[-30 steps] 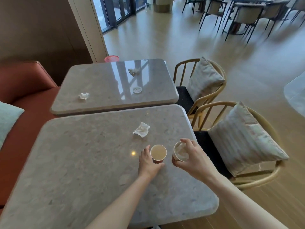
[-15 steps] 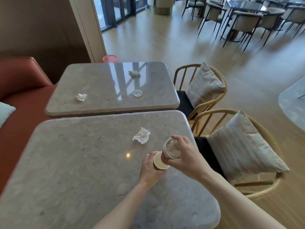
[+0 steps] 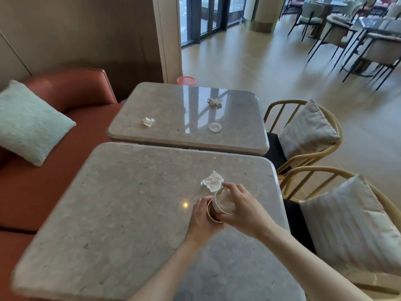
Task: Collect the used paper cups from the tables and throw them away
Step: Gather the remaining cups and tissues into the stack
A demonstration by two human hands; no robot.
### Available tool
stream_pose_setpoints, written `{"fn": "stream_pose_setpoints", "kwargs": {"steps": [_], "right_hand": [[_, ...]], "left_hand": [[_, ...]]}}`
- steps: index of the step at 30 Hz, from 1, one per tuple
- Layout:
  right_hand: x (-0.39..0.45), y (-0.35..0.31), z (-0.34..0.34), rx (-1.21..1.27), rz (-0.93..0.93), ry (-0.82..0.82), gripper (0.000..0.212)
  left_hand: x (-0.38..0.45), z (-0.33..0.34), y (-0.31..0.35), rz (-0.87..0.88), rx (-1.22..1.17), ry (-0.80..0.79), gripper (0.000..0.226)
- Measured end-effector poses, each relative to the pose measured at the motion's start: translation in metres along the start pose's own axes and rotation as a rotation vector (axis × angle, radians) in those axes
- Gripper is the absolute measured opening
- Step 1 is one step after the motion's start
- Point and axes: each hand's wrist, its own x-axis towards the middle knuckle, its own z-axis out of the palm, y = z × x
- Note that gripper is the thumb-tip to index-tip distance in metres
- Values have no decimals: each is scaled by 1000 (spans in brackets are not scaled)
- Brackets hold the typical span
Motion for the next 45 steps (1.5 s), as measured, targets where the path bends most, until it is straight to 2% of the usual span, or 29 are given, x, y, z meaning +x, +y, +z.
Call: {"fn": "stream_pose_setpoints", "kwargs": {"steps": [4,8,18,24,27,29,31,33,36,38,40,45], "right_hand": [[4,-8,9,-32,-59,-43,85],[9,-18,16,-58,-82,-50,89],[25,-40,29,-208,-69,82,73],[49,-43,46,-233,-72,-77,73],[65,-49,53,-139,-76,-130,75],[75,-50,55,107,-16,-152,73],[85,-42,63,263,3,-119,52],[95,-24,74,220,18,-109,32],[106,12,95,187,218,-176,42],[117,36,104,86,288,-260,41],[128,51,108,-27,305,-312,37],[155,61,114,-90,245,-250,44]], "left_hand": [[-4,-12,-4,-76,-80,-24,74],[-6,-21,-2,-75,-144,-7,78],[-6,-36,-2,-32,-107,147,62],[0,-43,-15,-112,-105,163,56],[7,-50,-23,-172,-58,210,56],[13,-56,-28,-205,-19,257,59],[18,-63,-33,-255,-35,277,58],[20,-69,-37,-300,-71,299,58],[21,-77,-42,-343,-112,310,61],[21,-81,-44,-350,-104,304,60],[22,-85,-45,-364,-77,295,59],[26,-95,-46,-357,-33,287,66]]}}
